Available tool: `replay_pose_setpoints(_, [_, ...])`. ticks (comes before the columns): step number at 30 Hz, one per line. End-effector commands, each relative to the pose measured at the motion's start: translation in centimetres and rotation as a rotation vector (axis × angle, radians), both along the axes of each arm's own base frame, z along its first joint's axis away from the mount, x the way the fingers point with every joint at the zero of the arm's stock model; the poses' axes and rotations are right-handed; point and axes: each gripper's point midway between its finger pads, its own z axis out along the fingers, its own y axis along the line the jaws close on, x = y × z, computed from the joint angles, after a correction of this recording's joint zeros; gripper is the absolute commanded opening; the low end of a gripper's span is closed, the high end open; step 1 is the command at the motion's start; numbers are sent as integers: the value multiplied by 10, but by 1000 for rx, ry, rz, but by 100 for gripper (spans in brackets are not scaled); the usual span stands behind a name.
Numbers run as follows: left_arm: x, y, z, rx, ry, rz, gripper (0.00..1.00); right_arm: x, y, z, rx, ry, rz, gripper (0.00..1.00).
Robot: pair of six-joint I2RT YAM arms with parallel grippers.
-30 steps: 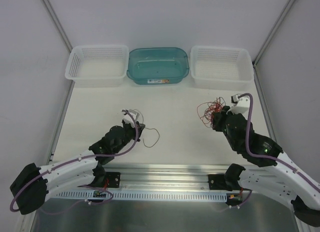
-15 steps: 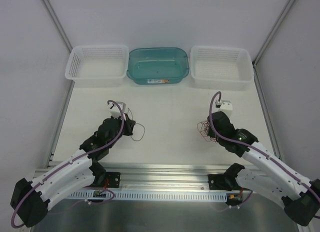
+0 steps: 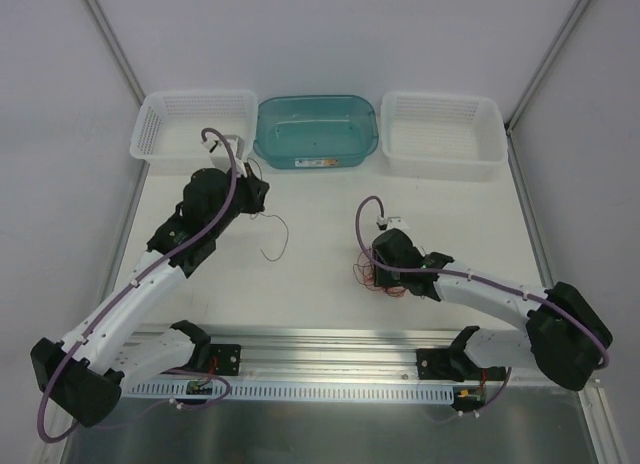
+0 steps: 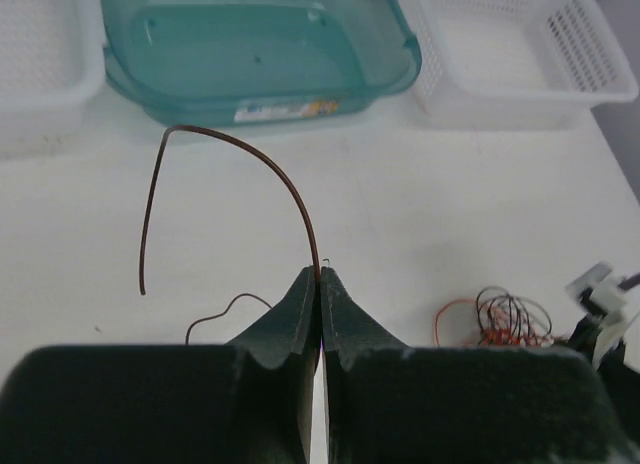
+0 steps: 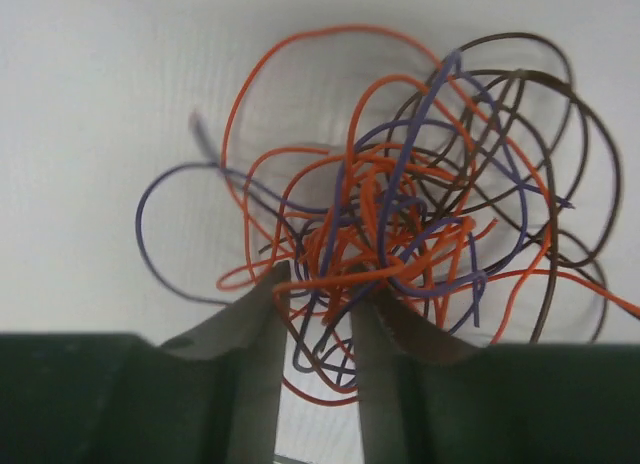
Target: Untangle the cables
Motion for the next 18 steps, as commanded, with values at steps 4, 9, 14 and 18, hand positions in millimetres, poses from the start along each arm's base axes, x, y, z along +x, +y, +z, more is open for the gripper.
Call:
replay_pose_setpoints(4, [40, 23, 90, 27, -161, 64, 0, 3, 45, -9, 68, -23, 101, 54])
replay_pose_setpoints(9, [68, 42, 159, 63, -298, 135, 0, -3, 57, -13, 88, -13, 144, 77])
replay_pose_setpoints(14, [109, 64, 199, 112, -377, 199, 0, -6, 58, -7, 80, -23, 161, 86])
replay_pose_setpoints(18, [146, 83, 214, 148, -416, 245, 0, -8, 55, 2, 78, -55, 168, 92])
